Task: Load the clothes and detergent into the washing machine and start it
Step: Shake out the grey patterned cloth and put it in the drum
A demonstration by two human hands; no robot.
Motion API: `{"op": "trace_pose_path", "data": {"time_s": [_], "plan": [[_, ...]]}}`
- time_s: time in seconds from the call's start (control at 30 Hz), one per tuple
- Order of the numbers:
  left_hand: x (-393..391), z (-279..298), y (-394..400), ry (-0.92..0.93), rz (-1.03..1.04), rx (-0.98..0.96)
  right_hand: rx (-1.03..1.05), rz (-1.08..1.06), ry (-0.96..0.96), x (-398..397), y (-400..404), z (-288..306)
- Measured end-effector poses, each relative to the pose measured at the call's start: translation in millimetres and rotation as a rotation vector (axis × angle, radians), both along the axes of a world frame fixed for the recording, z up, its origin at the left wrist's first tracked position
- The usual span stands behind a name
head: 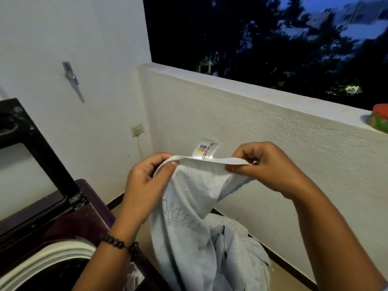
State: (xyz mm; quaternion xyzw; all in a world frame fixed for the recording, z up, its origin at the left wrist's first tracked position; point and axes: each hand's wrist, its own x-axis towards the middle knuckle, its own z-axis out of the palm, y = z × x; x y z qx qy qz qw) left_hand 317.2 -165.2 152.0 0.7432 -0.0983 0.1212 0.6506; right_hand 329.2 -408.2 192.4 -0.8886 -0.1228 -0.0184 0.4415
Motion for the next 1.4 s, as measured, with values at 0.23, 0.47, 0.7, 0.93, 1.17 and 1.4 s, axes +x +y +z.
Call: {"op": "trace_pose_path", "data": {"time_s": [0.23,0.47,0.7,0.93,1.17,1.4], "plan": [[4.9,0.9,23.4,-0.021,-0.032,0.026,0.451,0.022,-0.123,9.5,-24.3,-6.0],[4.5,-12.0,-0.5,0.036,-0.219,0.168,0.966,-0.151,0.037,11.4,1.3,-9.8],[8.5,5.8,-28.5,-0.091,-0.319,0.138,0.464,0.357,0.18,-13.3,56.2,-47.1],[6.9,-10.8,-33.4,0.028,-0.344,-0.153,0.283,0.16,-0.021,-8.1,44.9,-43.9],[4.9,-21.3,-41.4,0.079,-0.389,-0.304,0.248,0.127,-0.12,-6.1,45.7,-38.0],[3.3,-38.3,-37.0,0.132,-0.369,-0.111,0.342,0.078,-0.238,-8.9,43.7,-21.1]]}}
